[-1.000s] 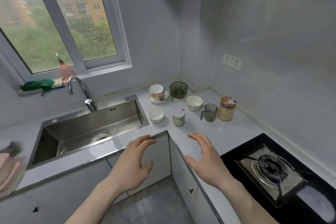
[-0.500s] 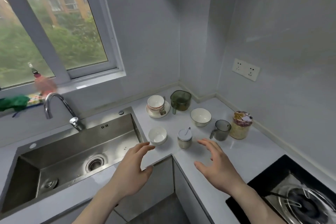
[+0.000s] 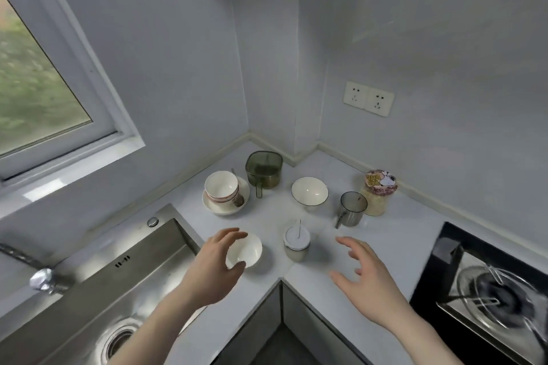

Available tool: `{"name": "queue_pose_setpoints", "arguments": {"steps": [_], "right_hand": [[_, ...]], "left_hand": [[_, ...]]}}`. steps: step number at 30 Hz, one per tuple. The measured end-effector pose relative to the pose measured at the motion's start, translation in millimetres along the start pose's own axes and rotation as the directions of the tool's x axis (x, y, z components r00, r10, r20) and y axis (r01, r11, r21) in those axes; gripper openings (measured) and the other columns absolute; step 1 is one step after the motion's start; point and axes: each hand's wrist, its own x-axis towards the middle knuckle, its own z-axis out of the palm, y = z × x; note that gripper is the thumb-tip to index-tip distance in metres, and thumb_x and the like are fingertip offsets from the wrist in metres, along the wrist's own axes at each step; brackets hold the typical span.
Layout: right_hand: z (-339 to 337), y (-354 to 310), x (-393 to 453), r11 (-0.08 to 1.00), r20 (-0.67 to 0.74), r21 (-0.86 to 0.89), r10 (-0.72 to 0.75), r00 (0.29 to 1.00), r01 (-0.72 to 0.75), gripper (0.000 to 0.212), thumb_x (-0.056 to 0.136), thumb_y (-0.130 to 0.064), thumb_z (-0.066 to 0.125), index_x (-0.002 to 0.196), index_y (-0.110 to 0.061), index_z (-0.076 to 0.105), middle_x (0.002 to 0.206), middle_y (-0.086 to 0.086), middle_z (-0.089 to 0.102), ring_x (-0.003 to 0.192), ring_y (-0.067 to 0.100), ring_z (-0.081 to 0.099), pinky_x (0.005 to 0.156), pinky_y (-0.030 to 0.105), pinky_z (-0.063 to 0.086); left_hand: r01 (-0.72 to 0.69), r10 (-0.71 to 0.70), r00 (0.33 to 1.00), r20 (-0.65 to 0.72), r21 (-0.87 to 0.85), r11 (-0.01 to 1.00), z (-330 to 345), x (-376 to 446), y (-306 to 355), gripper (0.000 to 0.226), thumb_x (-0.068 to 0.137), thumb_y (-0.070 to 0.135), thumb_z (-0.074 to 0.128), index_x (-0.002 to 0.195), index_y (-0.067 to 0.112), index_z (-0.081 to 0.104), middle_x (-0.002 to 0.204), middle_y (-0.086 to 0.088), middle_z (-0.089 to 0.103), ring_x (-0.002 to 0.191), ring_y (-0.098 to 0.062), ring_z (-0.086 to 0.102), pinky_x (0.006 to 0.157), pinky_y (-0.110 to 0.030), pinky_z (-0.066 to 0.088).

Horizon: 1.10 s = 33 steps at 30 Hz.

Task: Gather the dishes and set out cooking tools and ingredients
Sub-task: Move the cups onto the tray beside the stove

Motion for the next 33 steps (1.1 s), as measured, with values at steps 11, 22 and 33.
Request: {"name": "queue_pose_setpoints", "arguments": {"steps": [11, 22, 33], "right_hand": [[-9, 25, 26, 0.994, -0.014, -0.031, 0.103, 0.995, -0.104, 0.062, 0.089, -0.034, 0.068, 0.143, -0.045, 0.040, 0.141, -0.027, 0.037, 0.127, 0.001, 0.045, 0.106, 0.028, 0.044], [-19, 65, 120, 0.959, 0.034, -0.117, 0.264, 0.964, -0.258, 0.064, 0.087, -0.030, 0.068, 0.146, -0.030, 0.042, 0.148, -0.008, 0.037, 0.123, 0.015, 0.054, 0.097, 0.028, 0.046], [-3, 58, 189, 0.916, -0.009, -0.166, 0.370, 0.929, -0.366, 0.071, 0.089, -0.027, 0.066, 0.152, -0.020, 0.035, 0.154, 0.003, 0.036, 0.136, 0.021, 0.047, 0.105, 0.027, 0.041]], "left_hand": [[0.029, -0.024, 0.994, 0.104, -0.056, 0.998, 25, 46, -13, 0.055, 0.088, 0.031, 0.063, 0.141, 0.037, 0.047, 0.150, 0.018, 0.039, 0.137, -0.013, 0.041, 0.113, -0.028, 0.035], [-0.056, 0.051, 0.956, 0.288, 0.009, 0.998, 81, 105, 31, 0.063, 0.087, 0.031, 0.060, 0.147, 0.036, 0.040, 0.159, 0.010, 0.027, 0.142, -0.016, 0.037, 0.113, -0.027, 0.034], [-0.251, 0.138, 0.853, 0.503, 0.163, 0.954, 118, 166, 44, 0.086, 0.083, 0.025, 0.060, 0.157, 0.035, 0.016, 0.166, 0.007, -0.002, 0.149, -0.028, 0.018, 0.112, -0.043, 0.041]]}}
